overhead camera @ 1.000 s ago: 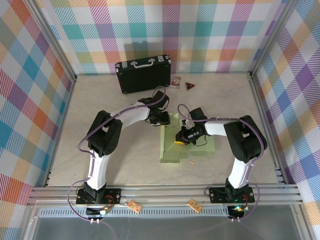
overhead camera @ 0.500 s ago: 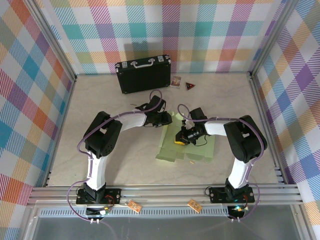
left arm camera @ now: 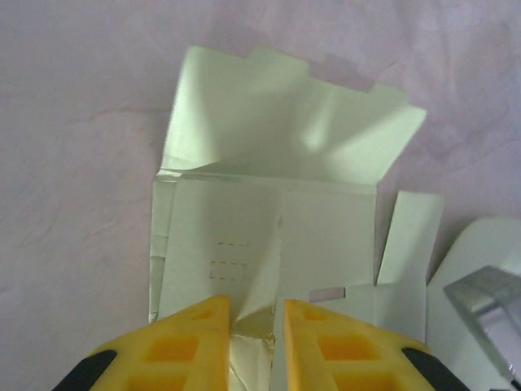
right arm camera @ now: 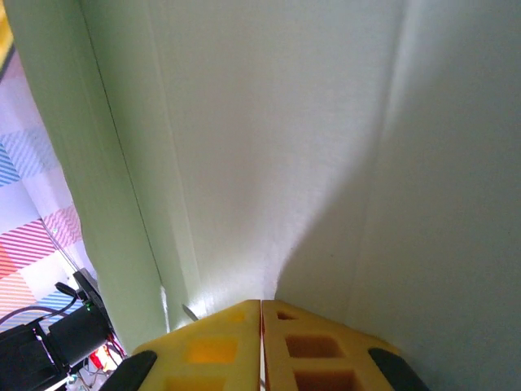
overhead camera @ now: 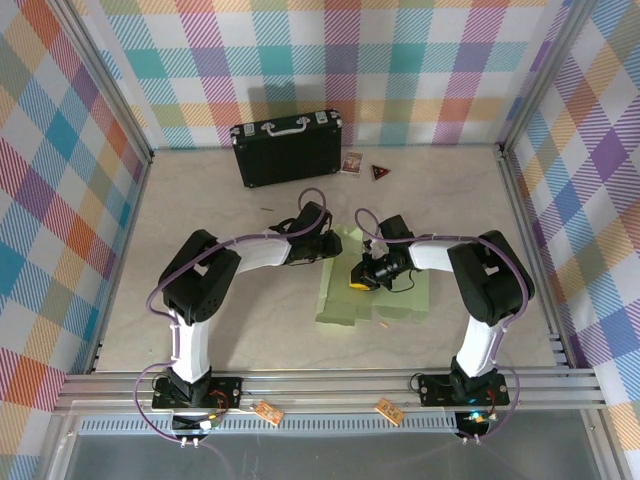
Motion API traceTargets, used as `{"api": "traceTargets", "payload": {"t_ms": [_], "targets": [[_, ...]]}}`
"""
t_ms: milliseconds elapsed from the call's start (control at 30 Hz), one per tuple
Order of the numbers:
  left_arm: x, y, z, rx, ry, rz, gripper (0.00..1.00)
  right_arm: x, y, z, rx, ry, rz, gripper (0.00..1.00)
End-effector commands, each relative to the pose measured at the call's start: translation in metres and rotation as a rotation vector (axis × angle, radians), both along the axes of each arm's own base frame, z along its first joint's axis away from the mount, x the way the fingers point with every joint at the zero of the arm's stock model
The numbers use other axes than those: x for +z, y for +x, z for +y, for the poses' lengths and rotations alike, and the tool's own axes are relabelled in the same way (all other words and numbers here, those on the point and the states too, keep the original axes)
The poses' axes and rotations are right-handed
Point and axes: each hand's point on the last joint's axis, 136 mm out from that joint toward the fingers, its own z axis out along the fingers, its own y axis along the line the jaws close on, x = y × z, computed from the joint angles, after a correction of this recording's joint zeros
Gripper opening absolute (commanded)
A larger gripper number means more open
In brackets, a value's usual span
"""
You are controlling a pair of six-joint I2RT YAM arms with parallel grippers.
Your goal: Fold the paper box
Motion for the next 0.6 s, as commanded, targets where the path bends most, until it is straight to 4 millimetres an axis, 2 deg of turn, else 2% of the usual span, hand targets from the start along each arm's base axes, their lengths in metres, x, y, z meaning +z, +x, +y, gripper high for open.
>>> {"api": "traceTargets", "payload": {"t_ms": [0, 100, 267, 567], "targets": [[-0.015, -0.065, -0.014, -0.156, 0.018, 0.144, 0.24, -0.037, -0.005, -0.022, -0.020, -0.169, 0.011, 0.11], [-0.013, -0.071, -0.011, -0.172, 0.022, 0.147, 0.28, -0.037, -0.005, -0.023, -0.019, -0.173, 0.008, 0.11], [-0.006, -0.074, -0.008, -0.190, 0.027, 0.130, 0.29, -0.036, -0.005, -0.023, -0.013, -0.179, 0.005, 0.11], [0.010, -0.062, 0.007, -0.160, 0.035, 0.101, 0.27, -0.037, -0.006, -0.024, -0.009, -0.184, 0.005, 0.12]]}}
